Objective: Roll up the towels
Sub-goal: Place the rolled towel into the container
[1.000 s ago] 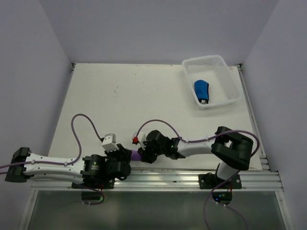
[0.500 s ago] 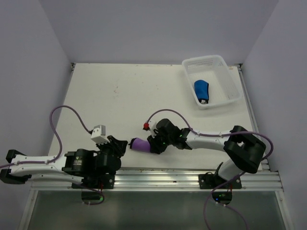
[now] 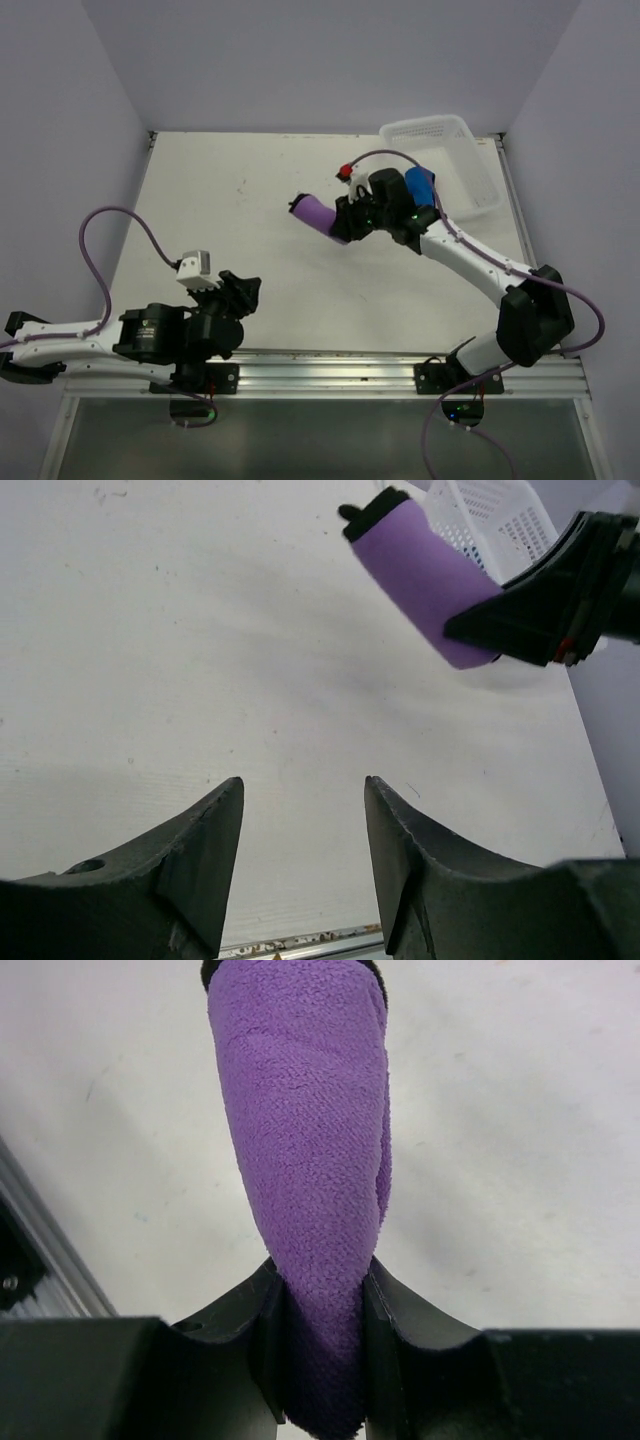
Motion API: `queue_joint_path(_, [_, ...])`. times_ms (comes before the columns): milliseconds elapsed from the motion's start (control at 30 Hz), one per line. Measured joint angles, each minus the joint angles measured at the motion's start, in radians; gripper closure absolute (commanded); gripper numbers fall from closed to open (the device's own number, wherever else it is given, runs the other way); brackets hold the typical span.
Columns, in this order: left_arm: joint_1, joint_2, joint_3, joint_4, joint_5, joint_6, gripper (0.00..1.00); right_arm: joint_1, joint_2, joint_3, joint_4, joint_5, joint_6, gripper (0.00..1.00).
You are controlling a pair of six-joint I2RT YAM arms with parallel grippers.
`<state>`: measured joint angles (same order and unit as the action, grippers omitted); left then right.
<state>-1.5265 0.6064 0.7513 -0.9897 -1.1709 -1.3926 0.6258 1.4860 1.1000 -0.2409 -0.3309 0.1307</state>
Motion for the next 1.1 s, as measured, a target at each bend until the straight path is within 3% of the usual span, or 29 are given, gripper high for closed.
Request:
queue_joint_path(300, [0.000,0.014,0.071,0.021,-0.082,0.208,0.28,-0.341,0.014,0.172,-0.074,0.046,-0.023,1.00])
queue_joint_path(533, [0.000,0.031,0.082,0.069,-0.149,0.335,0.23,-0.584,0.073,0.223,-0.097,0.108,-0.028,1.00])
queue_joint_path(1100, [0.000,0.100,0.068,0.148,-0.202,0.473,0.23,-0.616,0.247,0.196,-0.110,0.418,-0.002,1.00])
